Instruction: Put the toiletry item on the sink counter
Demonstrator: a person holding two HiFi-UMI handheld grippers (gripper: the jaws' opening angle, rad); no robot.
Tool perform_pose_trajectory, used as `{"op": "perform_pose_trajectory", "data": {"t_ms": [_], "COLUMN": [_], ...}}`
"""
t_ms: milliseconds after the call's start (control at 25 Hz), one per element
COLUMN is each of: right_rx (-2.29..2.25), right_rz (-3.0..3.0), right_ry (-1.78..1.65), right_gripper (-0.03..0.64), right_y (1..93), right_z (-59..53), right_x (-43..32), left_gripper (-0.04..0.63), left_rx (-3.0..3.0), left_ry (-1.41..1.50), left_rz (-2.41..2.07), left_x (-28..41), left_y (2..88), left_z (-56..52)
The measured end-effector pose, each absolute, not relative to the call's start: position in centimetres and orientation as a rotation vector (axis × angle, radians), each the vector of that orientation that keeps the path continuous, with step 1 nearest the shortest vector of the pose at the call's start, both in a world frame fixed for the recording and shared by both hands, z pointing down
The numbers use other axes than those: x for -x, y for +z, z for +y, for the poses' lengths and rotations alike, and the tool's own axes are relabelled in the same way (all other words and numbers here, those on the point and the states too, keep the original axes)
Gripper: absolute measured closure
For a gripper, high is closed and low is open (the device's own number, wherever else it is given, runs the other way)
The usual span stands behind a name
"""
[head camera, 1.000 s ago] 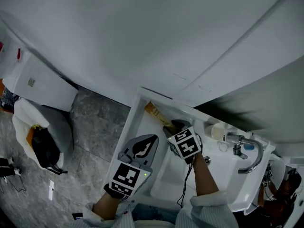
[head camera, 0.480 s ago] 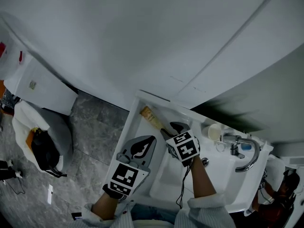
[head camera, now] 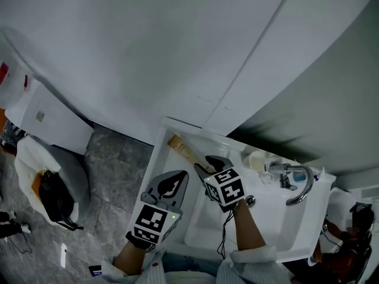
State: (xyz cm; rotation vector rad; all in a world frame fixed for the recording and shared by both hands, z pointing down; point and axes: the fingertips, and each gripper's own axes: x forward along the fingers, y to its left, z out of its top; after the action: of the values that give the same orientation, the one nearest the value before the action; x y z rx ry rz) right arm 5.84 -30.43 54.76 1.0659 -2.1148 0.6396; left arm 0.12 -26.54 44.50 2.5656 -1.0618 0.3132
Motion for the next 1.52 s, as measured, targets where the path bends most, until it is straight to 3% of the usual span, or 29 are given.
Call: {"op": "perform_pose_trajectory", "data": {"t_ms": [480, 1080, 1520], "right_rx": [-1.195, -1.397, -1.499], "right_rz": [-2.305, -2.615, -2.637], "right_ry": [0.610, 0.474, 0.340], "right_gripper": [0.446, 0.501, 0.594], "right_y": [46.2, 33.6, 29.3], "right_z": [-26.8, -21.0, -16.4], "right_x": [-5.3, -5.8, -6.9], "left_gripper": [0.578, 0.578, 0.578], "left_rx": [-2.612, -2.717, -2.806], "left_ry": [0.219, 0.064, 0.006], "left_rz": [-1.060, -0.998, -0.918], "left_x": [-0.5, -2.2, -3.8], "left_y": [40.4, 33.7, 30.2], "left_z": [-24.2, -19.9, -16.5]}}
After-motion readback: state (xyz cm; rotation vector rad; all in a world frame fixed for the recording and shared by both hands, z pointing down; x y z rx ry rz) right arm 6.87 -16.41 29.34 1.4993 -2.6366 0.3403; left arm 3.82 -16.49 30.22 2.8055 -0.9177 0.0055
